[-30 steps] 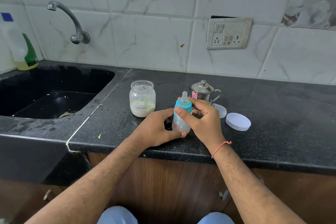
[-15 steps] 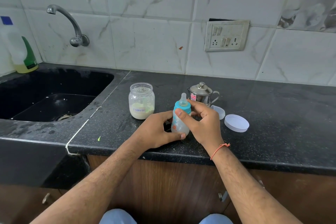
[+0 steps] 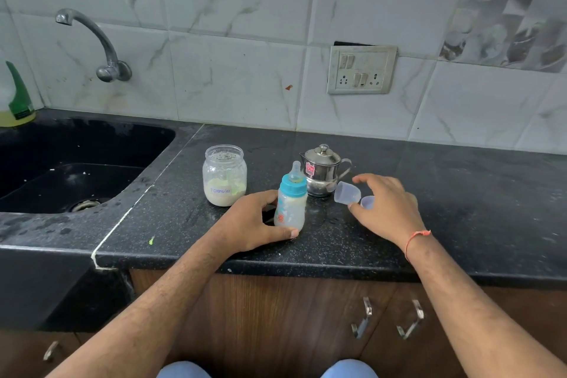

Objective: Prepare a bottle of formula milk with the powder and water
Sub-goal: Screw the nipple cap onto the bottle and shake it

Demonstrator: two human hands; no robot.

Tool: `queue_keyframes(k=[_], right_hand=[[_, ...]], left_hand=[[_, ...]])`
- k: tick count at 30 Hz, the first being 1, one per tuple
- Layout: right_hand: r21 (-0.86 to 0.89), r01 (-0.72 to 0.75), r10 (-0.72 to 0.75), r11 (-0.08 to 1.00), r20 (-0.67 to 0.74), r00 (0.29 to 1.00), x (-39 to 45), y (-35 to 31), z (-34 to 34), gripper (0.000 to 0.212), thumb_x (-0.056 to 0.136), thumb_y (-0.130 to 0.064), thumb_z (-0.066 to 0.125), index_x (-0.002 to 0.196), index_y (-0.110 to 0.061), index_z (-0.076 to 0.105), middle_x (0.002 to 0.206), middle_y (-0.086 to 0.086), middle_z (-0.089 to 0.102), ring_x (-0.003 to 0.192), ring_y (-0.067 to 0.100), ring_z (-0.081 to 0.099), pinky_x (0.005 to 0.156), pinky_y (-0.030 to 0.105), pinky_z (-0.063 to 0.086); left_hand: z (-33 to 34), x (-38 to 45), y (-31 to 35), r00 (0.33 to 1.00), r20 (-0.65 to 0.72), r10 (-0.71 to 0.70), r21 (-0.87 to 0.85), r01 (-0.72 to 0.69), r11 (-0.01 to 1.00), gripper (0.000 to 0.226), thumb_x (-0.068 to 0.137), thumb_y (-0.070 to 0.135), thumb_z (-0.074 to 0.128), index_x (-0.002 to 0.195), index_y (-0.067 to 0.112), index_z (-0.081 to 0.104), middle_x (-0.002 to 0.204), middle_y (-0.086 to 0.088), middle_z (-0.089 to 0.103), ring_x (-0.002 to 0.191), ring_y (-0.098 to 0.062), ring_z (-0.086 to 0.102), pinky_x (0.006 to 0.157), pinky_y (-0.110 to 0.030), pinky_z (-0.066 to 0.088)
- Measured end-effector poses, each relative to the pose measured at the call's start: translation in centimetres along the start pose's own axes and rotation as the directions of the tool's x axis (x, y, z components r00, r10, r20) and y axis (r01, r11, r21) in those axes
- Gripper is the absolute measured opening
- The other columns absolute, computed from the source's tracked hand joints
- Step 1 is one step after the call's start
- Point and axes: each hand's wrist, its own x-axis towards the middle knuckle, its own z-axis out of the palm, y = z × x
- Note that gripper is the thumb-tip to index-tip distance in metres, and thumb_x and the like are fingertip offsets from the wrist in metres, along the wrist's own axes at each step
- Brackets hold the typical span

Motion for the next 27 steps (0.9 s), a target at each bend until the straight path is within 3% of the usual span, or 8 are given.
queue_keyframes(k=[4,9,11,14,18,20,22,27], right_hand=[[0.020,-0.003,0.001,1.000,0.101,0.995,0.7,-0.2,0.1,0.062,0.088,-0.050,0.072,0.146,-0.044,0.050,0.140,-0.009,0.063,0.138,0.021,0.049,0.100,0.048,0.047],[0.001,0.058,-0.058,0.998,0.016,0.998,0.2,-0.5,0.2,0.055,0.084,-0.053,0.077,0.136,-0.043,0.061,0.131,-0.017,0.069,0.126,0.017,0.060,0.104,0.048,0.047],[0.129,0.085,-0.080,0.988,-0.038,0.996,-0.2,-0.8,-0.3,0.054,0.081,-0.051,0.082,0.131,-0.042,0.064,0.125,-0.019,0.071,0.115,0.012,0.066,0.100,0.040,0.051],[0.517,0.109,-0.090,0.849,-0.060,0.994,-0.6,-2.3,-2.0,0.049,0.078,-0.033,0.090,0.118,-0.037,0.062,0.117,-0.020,0.071,0.106,0.001,0.068,0.090,0.022,0.052],[0.795,0.177,-0.182,0.579,-0.086,0.980,-0.2,-5.8,-4.4,0.041,0.079,-0.019,0.086,0.114,-0.032,0.072,0.115,-0.009,0.076,0.107,0.020,0.072,0.098,0.037,0.057],[0.845,0.172,-0.236,0.507,-0.055,0.970,0.0,-7.5,-4.9,0.041,0.084,-0.016,0.083,0.121,-0.030,0.074,0.116,-0.004,0.078,0.106,0.023,0.074,0.097,0.038,0.059],[0.835,0.165,-0.280,0.526,-0.014,0.960,0.2,-8.8,-4.9,0.041,0.090,-0.014,0.081,0.128,-0.030,0.074,0.118,-0.001,0.076,0.103,0.019,0.075,0.094,0.037,0.060],[0.627,0.267,-0.331,0.732,-0.015,0.944,0.5,-10.3,-3.6,0.053,0.090,-0.031,0.081,0.141,-0.032,0.066,0.117,-0.010,0.063,0.100,0.008,0.068,0.097,0.034,0.059]], left_hand=[[0.0,-0.1,-0.1,1.000,-0.005,-0.005,-0.001,0.005,1.000,0.071,0.081,0.047,0.096,0.144,0.038,0.065,0.136,0.025,0.071,0.132,0.000,0.063,0.118,-0.028,0.047],[0.0,0.0,-0.1,1.000,-0.007,0.005,-0.006,-0.006,1.000,0.068,0.081,0.044,0.096,0.141,0.038,0.066,0.134,0.026,0.071,0.130,0.001,0.064,0.117,-0.027,0.048],[0.0,0.0,-0.1,1.000,-0.009,0.011,-0.006,-0.011,1.000,0.066,0.081,0.043,0.096,0.140,0.039,0.066,0.131,0.027,0.071,0.129,0.001,0.064,0.115,-0.024,0.047],[0.1,0.0,-0.3,1.000,-0.008,0.015,-0.016,-0.015,1.000,0.065,0.081,0.043,0.096,0.138,0.041,0.066,0.128,0.030,0.071,0.128,0.004,0.064,0.114,-0.022,0.047],[0.1,0.0,-0.4,1.000,-0.011,0.025,-0.036,-0.025,0.999,0.061,0.080,0.042,0.096,0.134,0.042,0.068,0.127,0.030,0.073,0.125,0.009,0.065,0.116,-0.023,0.048],[0.1,0.0,-0.4,1.000,-0.014,0.023,-0.037,-0.024,0.999,0.064,0.080,0.044,0.096,0.137,0.039,0.068,0.128,0.028,0.074,0.126,0.007,0.065,0.117,-0.025,0.049],[0.2,0.0,-0.4,1.000,-0.018,0.024,-0.037,-0.024,0.999,0.067,0.079,0.045,0.096,0.140,0.037,0.068,0.129,0.027,0.074,0.127,0.005,0.065,0.118,-0.027,0.049],[0.2,-0.1,-0.3,0.999,-0.019,0.026,-0.051,-0.027,0.998,0.063,0.081,0.041,0.096,0.138,0.036,0.069,0.127,0.024,0.075,0.125,0.005,0.066,0.116,-0.026,0.050]])
